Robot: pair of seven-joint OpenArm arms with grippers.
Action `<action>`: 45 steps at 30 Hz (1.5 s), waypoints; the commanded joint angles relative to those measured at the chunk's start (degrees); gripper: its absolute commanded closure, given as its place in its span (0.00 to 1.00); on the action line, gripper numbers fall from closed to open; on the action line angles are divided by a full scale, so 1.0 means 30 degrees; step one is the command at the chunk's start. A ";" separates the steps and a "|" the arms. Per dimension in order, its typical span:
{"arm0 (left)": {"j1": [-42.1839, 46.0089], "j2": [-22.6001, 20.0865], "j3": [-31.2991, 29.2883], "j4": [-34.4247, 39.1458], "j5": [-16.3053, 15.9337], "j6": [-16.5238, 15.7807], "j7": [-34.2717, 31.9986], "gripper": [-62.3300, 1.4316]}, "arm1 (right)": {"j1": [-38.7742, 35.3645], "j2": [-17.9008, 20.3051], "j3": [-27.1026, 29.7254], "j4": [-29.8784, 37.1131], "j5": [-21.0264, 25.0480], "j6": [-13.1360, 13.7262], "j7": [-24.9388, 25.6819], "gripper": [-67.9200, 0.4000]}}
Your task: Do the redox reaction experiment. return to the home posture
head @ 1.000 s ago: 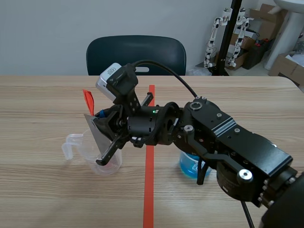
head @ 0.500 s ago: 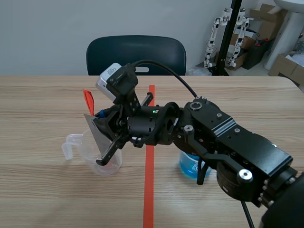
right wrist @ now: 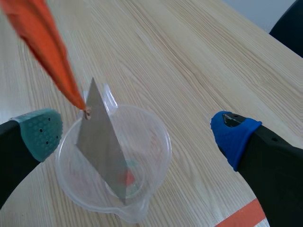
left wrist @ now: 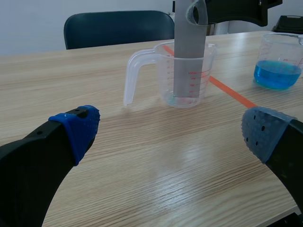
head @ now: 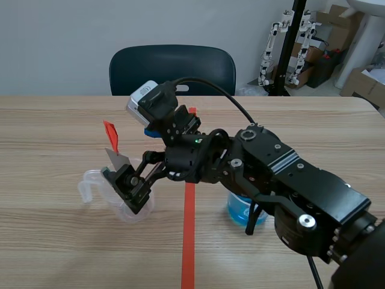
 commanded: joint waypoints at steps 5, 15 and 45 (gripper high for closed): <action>0.0197 -0.0168 -0.0051 0.0240 -0.0124 0.0007 -0.0270 0.00 | 0.0452 -0.0168 0.0066 0.0189 0.0058 -0.0372 -0.0408 0.00; 0.0211 -0.0182 -0.0051 0.0240 -0.0153 0.0007 -0.0277 0.00 | 0.0874 -0.0109 0.0073 0.0430 0.1035 0.0998 -0.0401 0.00; 0.9260 -0.6666 -0.2943 0.9245 -0.8582 -0.0634 0.1909 0.00 | 0.0743 0.6309 0.0510 0.9857 0.6426 0.1705 -0.0612 0.00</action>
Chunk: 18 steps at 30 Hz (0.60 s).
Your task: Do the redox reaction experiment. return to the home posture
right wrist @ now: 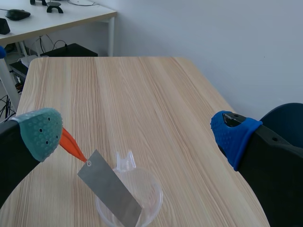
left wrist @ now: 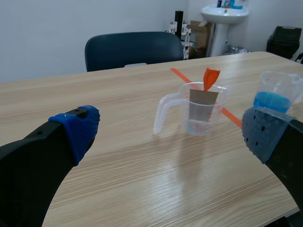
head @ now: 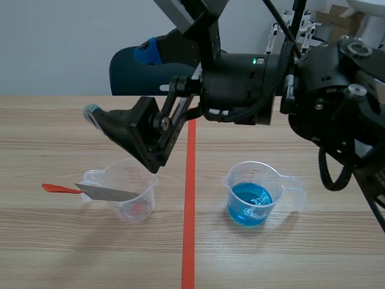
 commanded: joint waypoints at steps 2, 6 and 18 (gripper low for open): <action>0.0503 0.0219 -0.1668 0.1683 -0.0058 0.0044 0.1100 0.00 | 0.0321 0.0969 0.0736 0.0299 0.0998 -0.0087 0.0291 0.00; 0.1515 0.0714 -0.3388 0.4750 -0.0044 0.0044 0.3206 0.00 | 0.0291 0.2769 0.1479 0.0299 0.2667 -0.0095 0.0517 0.00; 0.2040 0.4393 -0.5442 1.2291 0.3869 0.0816 0.8153 0.00 | -0.5923 0.5581 0.7730 0.0321 0.2951 -0.0146 0.5180 0.00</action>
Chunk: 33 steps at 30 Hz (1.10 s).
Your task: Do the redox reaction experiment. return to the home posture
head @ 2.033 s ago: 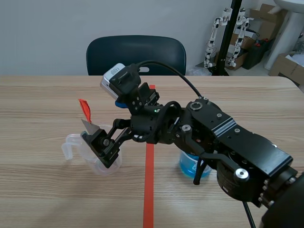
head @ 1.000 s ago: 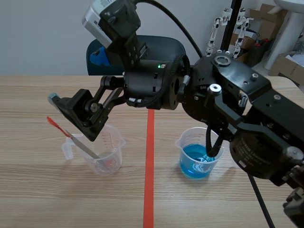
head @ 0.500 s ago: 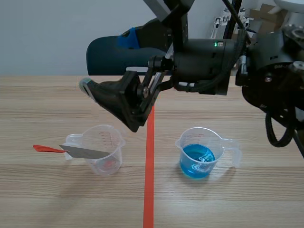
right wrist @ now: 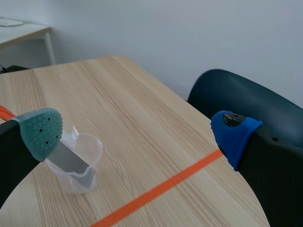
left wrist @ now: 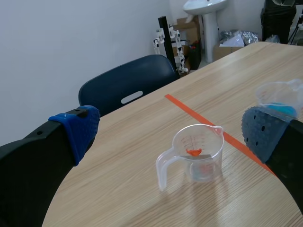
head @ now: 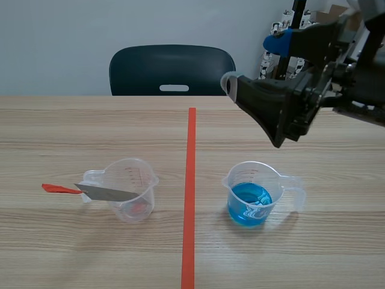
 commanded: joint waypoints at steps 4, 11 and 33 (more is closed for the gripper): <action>-0.0015 0.1166 0.0087 0.2331 0.1734 0.0306 0.1064 0.00 | -0.2543 -0.0146 0.2361 0.0561 -0.2441 -0.0051 0.1523 0.00; 0.1778 0.1056 0.0102 0.4539 0.2586 0.0495 0.1362 0.00 | -0.6659 -0.0262 0.5588 0.1326 -0.5231 -0.0051 0.3235 0.00; 0.2761 0.0211 0.0102 0.5872 0.3650 0.1319 0.1173 0.00 | -1.1570 -0.1836 0.8495 0.5166 -1.0149 -0.6586 0.1501 0.00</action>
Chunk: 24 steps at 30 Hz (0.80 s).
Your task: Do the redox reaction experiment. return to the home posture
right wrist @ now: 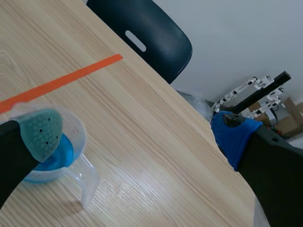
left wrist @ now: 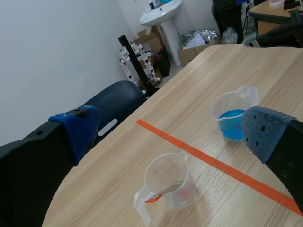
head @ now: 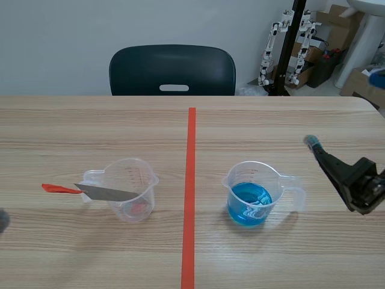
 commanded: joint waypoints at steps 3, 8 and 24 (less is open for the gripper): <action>-0.0918 -0.0474 0.0095 0.0262 -0.0262 -0.0619 0.0947 0.00 | 0.0182 0.0386 -0.0313 0.1341 0.0882 -0.0780 -0.0867 0.00; -0.1042 -0.1129 0.0117 0.0255 -0.0270 -0.1020 0.1100 0.00 | 0.0175 0.1268 -0.0605 0.2710 0.2543 -0.1319 -0.2900 0.00; -0.1049 -0.1122 0.0131 0.0255 -0.0270 -0.1042 0.1086 0.00 | 0.0000 0.4197 -0.1938 0.3264 0.3716 -0.3497 -0.3548 0.00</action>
